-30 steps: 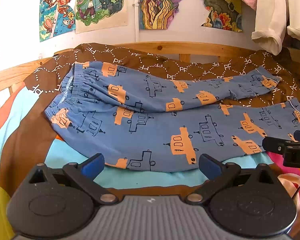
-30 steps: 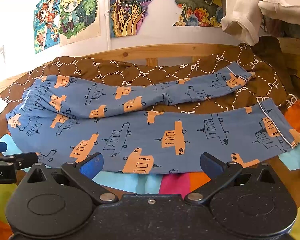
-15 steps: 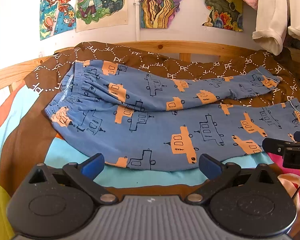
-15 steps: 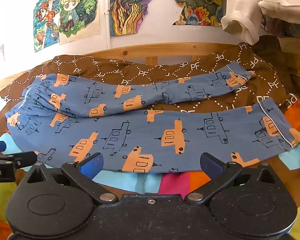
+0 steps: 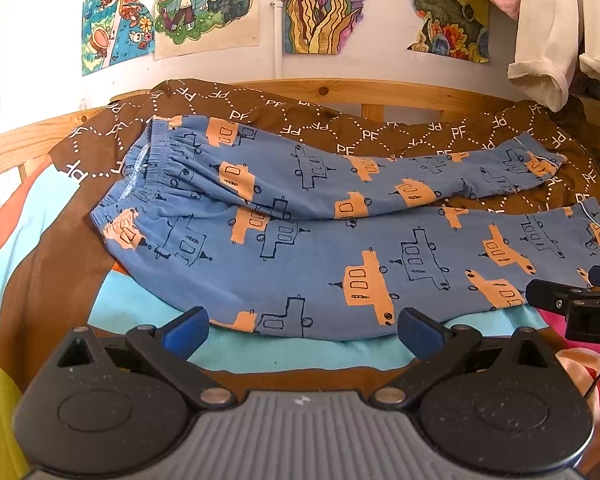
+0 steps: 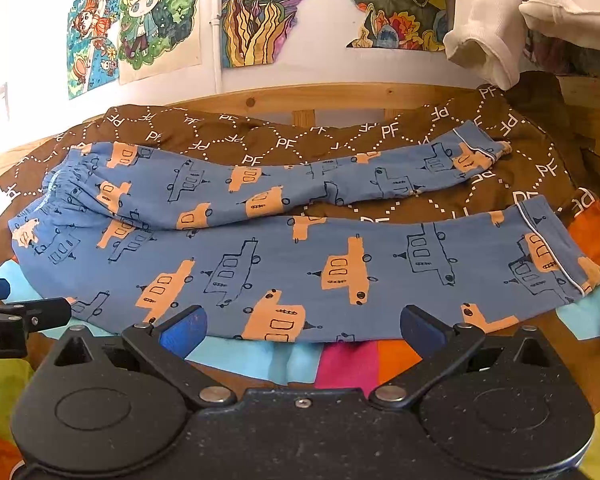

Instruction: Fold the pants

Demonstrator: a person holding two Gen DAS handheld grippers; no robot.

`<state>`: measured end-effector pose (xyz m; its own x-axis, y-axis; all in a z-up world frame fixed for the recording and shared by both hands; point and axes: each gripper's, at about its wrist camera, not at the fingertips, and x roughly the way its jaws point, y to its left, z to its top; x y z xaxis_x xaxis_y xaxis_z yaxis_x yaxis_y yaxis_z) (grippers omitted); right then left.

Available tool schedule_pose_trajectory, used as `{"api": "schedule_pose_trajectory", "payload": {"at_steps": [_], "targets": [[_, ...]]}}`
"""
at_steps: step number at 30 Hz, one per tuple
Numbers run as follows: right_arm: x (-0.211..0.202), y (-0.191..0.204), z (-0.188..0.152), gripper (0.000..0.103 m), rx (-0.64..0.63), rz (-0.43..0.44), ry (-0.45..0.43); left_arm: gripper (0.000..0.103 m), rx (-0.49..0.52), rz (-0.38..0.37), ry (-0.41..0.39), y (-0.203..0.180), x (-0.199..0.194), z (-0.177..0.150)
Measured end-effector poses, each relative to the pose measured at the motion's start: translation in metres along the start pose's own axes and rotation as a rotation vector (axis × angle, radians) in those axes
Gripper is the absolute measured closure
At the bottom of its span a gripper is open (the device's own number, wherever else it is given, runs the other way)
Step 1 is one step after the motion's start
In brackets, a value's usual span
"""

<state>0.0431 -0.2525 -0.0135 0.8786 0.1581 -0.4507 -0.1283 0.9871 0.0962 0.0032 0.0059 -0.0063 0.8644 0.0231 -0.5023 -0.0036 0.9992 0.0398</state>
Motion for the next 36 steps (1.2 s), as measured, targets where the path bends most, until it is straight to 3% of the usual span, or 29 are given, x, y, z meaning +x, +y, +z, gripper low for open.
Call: {"api": "schedule_pose_trajectory", "payload": {"at_steps": [17, 27, 32, 36], "targets": [[0.001, 0.0, 0.0, 0.001, -0.003, -0.003, 0.009, 0.0, -0.012, -0.008, 0.031, 0.0, 0.003, -0.001], [0.005, 0.001, 0.004, 0.001, -0.01, 0.003, 0.073, 0.0, -0.009, 0.001, 0.086, -0.006, 0.01, 0.003], [0.004, 0.0, 0.011, 0.001, -0.014, -0.003, 0.082, 0.0, -0.011, 0.0, 0.133, -0.009, 0.016, 0.008], [0.005, -0.007, 0.018, 0.001, 0.002, 0.002, 0.102, 0.0, -0.009, -0.057, 0.216, -0.007, 0.024, 0.018]]}}
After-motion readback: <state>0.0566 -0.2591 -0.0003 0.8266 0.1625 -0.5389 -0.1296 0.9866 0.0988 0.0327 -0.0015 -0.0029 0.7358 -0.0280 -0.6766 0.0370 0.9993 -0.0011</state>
